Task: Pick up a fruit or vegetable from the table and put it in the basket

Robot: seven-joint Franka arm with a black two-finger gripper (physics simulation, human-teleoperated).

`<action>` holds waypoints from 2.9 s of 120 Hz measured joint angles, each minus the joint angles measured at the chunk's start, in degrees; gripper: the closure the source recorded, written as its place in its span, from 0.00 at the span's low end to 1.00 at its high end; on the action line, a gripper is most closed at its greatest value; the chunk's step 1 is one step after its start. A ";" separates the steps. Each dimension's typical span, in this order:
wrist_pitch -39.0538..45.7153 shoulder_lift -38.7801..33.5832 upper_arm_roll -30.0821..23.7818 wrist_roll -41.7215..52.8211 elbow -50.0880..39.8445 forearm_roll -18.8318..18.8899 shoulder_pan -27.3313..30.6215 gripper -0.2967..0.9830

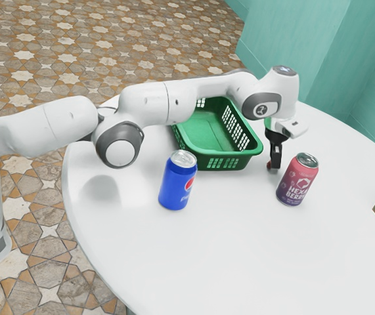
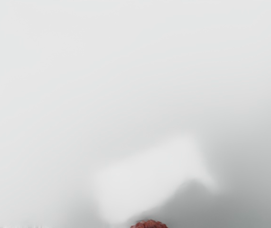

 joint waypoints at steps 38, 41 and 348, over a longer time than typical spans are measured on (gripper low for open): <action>1.17 0.19 0.12 0.45 0.25 0.00 -0.05 0.23; 1.25 0.19 0.12 0.49 0.32 0.00 -0.06 0.23; 3.25 -58.60 12.11 -3.98 -67.03 -1.06 -2.32 0.66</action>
